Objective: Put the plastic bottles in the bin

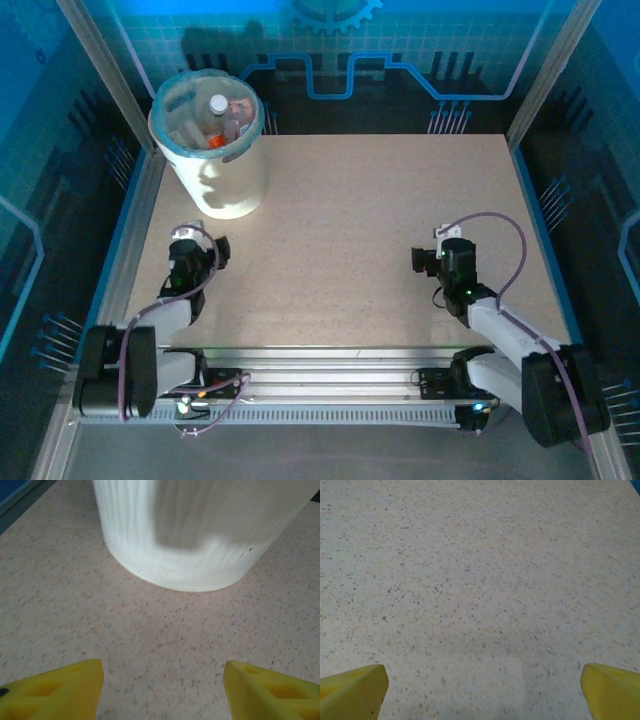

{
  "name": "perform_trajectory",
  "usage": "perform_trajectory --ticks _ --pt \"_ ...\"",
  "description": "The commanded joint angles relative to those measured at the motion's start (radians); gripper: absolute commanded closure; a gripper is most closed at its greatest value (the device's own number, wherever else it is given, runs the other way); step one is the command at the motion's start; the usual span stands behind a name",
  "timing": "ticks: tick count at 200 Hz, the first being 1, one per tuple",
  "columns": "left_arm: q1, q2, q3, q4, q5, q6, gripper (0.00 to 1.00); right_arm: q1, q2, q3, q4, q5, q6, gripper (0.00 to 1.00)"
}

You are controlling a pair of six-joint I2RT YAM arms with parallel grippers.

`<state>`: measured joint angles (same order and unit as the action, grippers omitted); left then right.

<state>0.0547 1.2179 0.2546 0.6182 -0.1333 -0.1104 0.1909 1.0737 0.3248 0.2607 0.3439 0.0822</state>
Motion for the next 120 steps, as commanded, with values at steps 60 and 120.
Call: perform_trajectory --ticks 60,120 --pt "0.006 0.372 -0.035 0.674 0.219 0.081 0.29 -0.136 0.188 -0.006 0.46 -0.397 -0.166 0.0" --pt "0.016 0.341 0.06 0.445 0.196 0.063 0.1 -0.161 0.406 0.029 0.607 -0.458 -0.129 0.0"
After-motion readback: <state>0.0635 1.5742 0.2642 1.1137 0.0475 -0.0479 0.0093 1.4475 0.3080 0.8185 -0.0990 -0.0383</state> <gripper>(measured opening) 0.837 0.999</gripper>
